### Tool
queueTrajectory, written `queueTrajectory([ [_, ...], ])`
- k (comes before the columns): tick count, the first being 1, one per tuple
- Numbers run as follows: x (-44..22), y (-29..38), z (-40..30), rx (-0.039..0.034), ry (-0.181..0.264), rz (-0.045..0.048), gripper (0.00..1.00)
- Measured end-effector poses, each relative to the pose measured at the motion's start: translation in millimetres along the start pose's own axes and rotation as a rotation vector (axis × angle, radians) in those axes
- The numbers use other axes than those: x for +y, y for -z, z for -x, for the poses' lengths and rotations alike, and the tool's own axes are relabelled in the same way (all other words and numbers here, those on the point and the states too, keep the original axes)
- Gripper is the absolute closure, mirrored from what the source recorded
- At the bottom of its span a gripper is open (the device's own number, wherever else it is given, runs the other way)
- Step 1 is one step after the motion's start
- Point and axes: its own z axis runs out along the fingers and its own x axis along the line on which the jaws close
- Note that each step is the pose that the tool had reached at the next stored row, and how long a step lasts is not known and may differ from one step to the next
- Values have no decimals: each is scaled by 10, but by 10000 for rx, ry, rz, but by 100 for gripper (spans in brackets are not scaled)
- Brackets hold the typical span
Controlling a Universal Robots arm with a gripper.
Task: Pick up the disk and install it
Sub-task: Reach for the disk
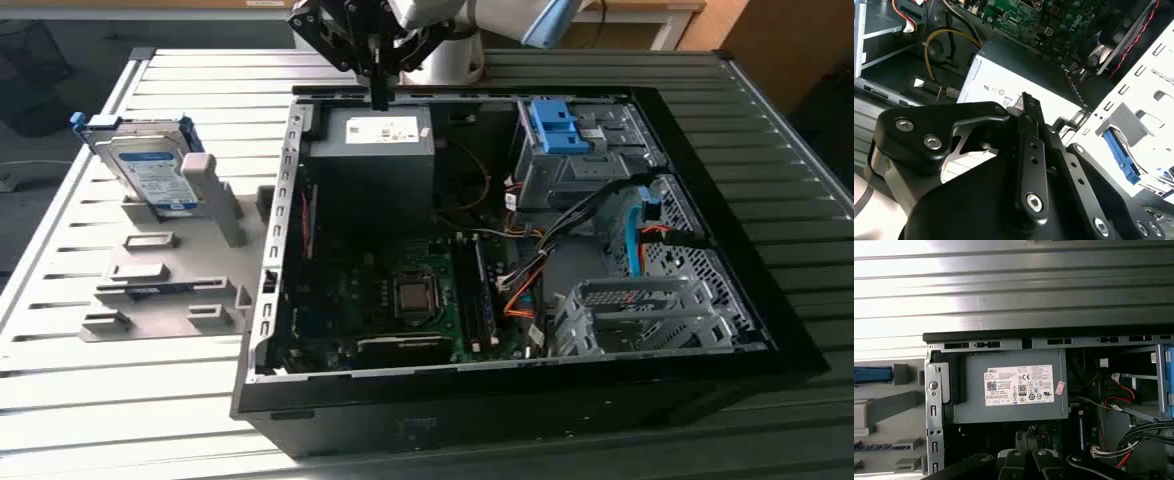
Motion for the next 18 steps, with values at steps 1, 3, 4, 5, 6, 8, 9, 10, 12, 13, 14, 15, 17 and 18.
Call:
queueTrajectory([
  [1,0,0,0,0,-1,1,89],
  [3,0,0,0,0,1,0,89],
  [4,0,0,-2,0,0,0,89],
  [5,0,0,-3,0,-1,0,89],
  [6,0,0,-5,0,-1,-1,89],
  [8,0,0,-10,0,-2,0,89],
  [9,0,0,-11,0,0,1,89],
  [10,-1,0,-14,0,-1,0,89],
  [12,-2,1,-31,-1,-1,0,89],
  [13,-2,1,-33,0,-1,0,89],
  [14,-3,1,-35,-1,-1,1,89],
  [15,-3,1,-40,-1,-1,1,89],
  [17,-4,1,-49,0,-1,1,89],
  [18,-4,2,-54,0,0,0,89],
])
